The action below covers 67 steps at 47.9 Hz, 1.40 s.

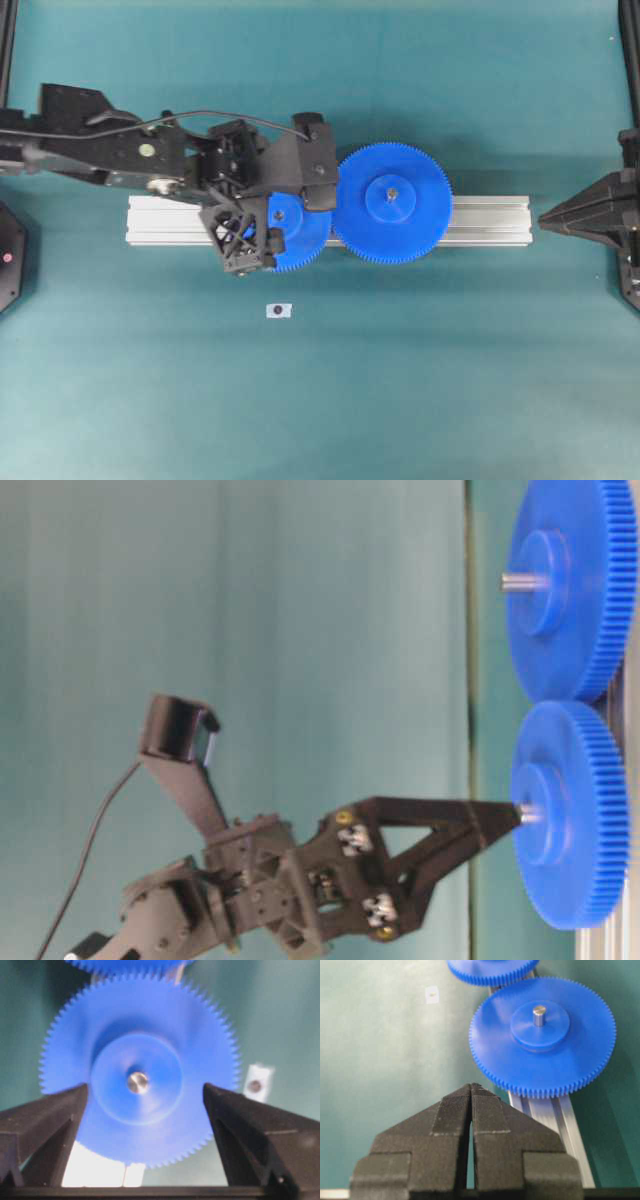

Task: Insert the small gear onto the shaft.
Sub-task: 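Align the gear hole with the shaft and push it on, meshing teeth, then open the left gripper and pull it back off the gear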

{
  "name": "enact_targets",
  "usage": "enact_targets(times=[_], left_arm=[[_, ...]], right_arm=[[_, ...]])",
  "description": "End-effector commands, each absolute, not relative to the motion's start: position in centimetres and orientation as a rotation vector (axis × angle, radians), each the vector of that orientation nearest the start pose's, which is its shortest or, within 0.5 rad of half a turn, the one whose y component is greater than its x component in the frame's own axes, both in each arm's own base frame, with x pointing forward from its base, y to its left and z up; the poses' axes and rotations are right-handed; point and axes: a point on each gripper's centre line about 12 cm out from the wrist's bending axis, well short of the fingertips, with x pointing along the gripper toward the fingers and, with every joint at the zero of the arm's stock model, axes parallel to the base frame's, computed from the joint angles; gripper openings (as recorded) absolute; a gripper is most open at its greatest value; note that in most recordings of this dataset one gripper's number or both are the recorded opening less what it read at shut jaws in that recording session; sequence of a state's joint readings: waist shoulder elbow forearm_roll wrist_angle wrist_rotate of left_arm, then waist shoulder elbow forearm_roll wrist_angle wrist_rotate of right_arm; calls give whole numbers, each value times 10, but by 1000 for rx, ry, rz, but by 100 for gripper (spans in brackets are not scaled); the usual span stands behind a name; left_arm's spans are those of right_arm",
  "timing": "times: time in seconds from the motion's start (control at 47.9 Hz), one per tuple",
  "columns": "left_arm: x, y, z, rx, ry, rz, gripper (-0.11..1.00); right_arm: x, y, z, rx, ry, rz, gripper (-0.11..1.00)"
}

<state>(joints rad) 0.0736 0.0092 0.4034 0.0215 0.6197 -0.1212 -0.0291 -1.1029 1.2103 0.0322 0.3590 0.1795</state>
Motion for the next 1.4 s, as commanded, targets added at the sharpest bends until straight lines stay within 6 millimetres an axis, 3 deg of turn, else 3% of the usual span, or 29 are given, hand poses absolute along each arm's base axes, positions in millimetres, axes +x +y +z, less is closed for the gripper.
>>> enact_targets(times=[0.0, 0.188, 0.313, 0.397, 0.564, 0.94, 1.128, 1.378], left_arm=[[400, 28, 227, -162, 958, 143, 92], [400, 29, 255, -214, 882, 165, 91], [390, 28, 280, -216, 819, 161, 91], [378, 31, 285, -219, 806, 168, 91], [355, 34, 265, -232, 826, 185, 91], [343, 33, 195, -395, 835, 258, 91], [343, 26, 179, -441, 853, 267, 91], [350, -1, 168, -474, 880, 232, 91]], right_arm=[[165, -4, 235, 222, 441, -68, 4], [165, -4, 235, 220, 438, -68, 4], [165, -4, 235, 223, 438, -68, 4], [165, -4, 235, 222, 439, -68, 4], [165, -4, 234, 222, 441, -68, 4], [165, -4, 231, 223, 430, -68, 4], [165, -5, 231, 223, 429, -75, 4], [165, -6, 231, 226, 429, -80, 4]])
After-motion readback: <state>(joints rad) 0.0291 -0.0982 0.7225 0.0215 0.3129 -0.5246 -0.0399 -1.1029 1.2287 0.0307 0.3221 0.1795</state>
